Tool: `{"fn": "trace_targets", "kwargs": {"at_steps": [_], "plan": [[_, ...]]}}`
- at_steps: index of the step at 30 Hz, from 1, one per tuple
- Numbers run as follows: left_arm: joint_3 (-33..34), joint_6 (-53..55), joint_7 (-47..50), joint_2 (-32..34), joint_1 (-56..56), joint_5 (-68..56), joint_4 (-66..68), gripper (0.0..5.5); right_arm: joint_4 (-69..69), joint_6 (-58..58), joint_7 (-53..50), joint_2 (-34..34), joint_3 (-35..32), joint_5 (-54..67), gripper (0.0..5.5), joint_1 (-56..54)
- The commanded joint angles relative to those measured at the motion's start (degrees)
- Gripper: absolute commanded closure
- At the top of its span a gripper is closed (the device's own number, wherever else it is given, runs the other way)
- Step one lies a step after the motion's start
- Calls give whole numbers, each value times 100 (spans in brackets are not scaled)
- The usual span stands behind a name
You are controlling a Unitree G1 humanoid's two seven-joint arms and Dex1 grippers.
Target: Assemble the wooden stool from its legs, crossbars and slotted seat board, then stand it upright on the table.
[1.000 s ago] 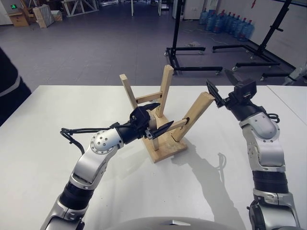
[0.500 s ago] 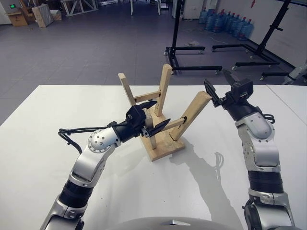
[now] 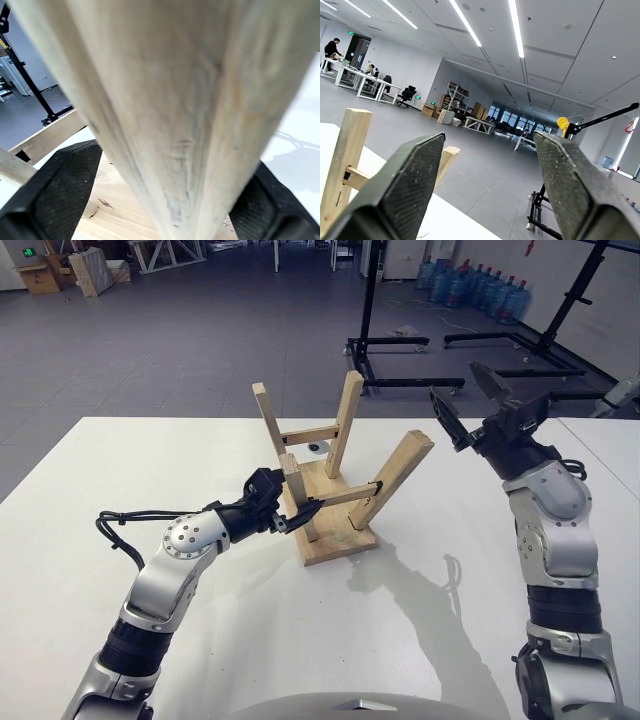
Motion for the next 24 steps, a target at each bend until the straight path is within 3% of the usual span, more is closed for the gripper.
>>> {"fn": "trace_targets", "kwargs": {"at_steps": [1, 8, 17, 24], "plan": [[117, 64, -117, 170, -44, 39, 74, 169, 846, -444, -2, 192, 188, -270, 222, -47], [248, 18, -264, 252, -176, 24, 314, 169, 2871, -1311, 727, 522, 606, -319, 222, -414], [819, -335, -349, 168, 82, -197, 1454, 169, 470, 185, 2634, 203, 1542, 912, 222, 586], [959, -592, -303, 122, 87, -114, 1976, 169, -1011, 1036, 2759, 10, 2012, 1070, 222, 796]]}}
